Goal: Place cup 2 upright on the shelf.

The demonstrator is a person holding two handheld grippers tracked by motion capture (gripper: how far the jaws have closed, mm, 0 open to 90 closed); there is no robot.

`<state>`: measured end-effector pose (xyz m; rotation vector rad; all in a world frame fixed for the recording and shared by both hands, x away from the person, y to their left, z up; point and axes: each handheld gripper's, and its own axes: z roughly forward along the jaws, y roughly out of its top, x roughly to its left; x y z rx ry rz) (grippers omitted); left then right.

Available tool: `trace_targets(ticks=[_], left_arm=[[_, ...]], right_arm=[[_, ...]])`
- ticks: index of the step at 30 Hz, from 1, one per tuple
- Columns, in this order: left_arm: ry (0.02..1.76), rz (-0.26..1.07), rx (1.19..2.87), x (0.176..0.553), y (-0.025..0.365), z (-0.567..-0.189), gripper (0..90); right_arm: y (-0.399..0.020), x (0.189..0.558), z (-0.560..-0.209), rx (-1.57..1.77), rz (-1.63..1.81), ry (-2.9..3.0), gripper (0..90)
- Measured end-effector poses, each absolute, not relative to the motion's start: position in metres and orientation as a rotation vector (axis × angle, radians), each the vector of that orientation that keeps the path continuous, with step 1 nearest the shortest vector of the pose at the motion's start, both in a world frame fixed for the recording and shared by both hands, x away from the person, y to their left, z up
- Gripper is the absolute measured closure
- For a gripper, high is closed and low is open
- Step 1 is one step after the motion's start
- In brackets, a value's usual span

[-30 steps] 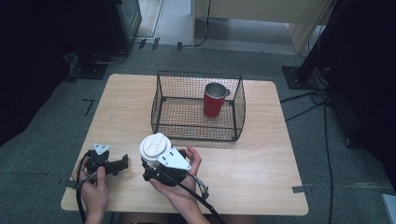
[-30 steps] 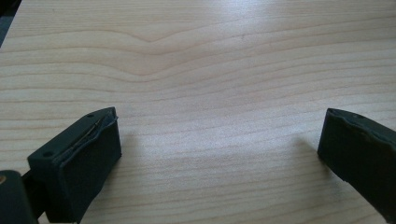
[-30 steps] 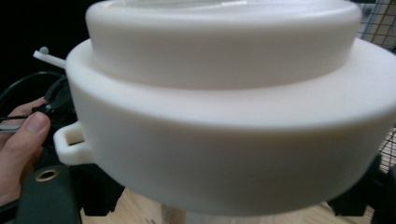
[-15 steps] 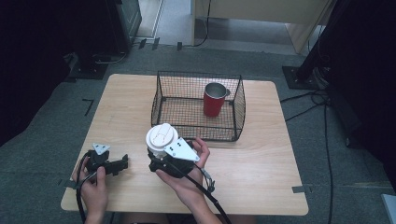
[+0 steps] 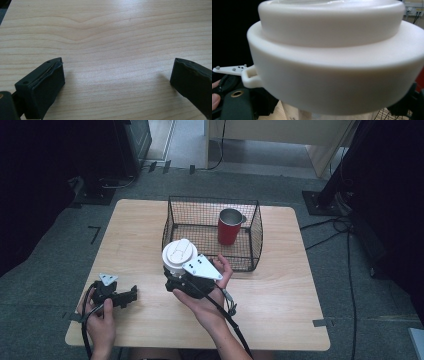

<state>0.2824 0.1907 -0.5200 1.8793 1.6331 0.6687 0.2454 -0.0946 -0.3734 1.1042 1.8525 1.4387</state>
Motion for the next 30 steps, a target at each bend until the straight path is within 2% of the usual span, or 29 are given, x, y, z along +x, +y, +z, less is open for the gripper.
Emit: trace_targets(ticks=[30], left_arm=[[1.633,0.669,1.879,0.282,0.191,-0.52,0.0]], right_arm=[[-0.101,0.275,-0.343,1.098,1.441,1.837,16.5]])
